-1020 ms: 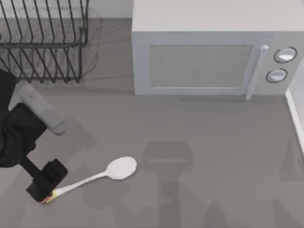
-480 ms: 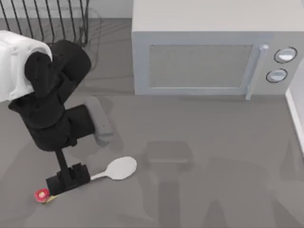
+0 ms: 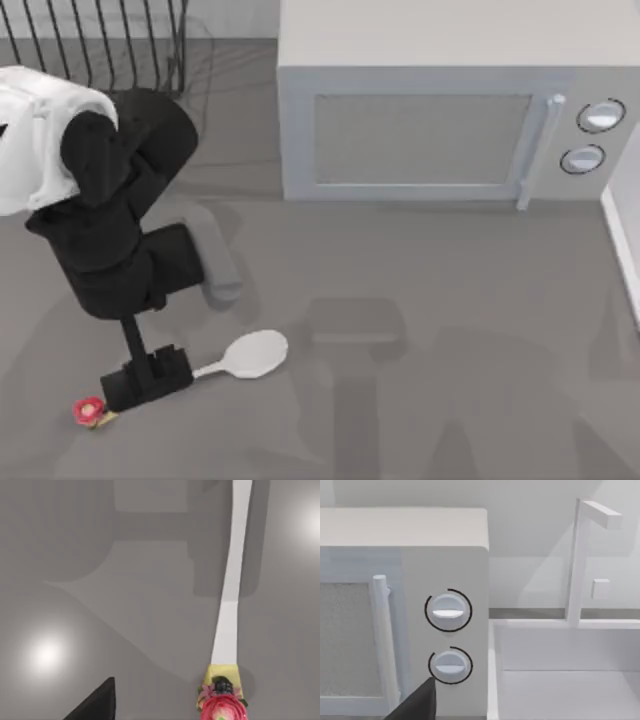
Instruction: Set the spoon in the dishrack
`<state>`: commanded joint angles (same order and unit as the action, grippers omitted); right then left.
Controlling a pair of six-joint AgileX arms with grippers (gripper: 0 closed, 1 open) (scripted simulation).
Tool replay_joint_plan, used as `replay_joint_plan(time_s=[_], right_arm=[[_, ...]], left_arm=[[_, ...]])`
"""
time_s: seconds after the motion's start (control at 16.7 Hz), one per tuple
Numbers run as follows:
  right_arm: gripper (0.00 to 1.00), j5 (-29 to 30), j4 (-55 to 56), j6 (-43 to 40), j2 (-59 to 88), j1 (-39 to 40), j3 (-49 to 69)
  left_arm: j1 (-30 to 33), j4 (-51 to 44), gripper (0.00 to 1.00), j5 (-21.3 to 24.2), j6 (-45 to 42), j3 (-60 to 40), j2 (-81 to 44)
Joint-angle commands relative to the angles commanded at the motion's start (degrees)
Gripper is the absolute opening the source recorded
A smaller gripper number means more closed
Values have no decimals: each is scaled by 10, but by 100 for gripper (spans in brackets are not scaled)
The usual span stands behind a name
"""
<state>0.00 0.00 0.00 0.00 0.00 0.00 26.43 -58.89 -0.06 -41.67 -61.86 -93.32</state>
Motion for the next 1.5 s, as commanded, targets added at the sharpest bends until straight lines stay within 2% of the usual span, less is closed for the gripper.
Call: replay_joint_plan(time_s=[0.54, 0.9, 1.5], right_arm=[[100, 0, 0, 0, 0, 0, 0], [100, 0, 0, 0, 0, 0, 0], [100, 0, 0, 0, 0, 0, 0]], left_arm=[[0, 209, 100, 0, -3, 111, -97], [0, 230, 100, 0, -3, 123, -107], [0, 230, 25, 0, -3, 123, -107]])
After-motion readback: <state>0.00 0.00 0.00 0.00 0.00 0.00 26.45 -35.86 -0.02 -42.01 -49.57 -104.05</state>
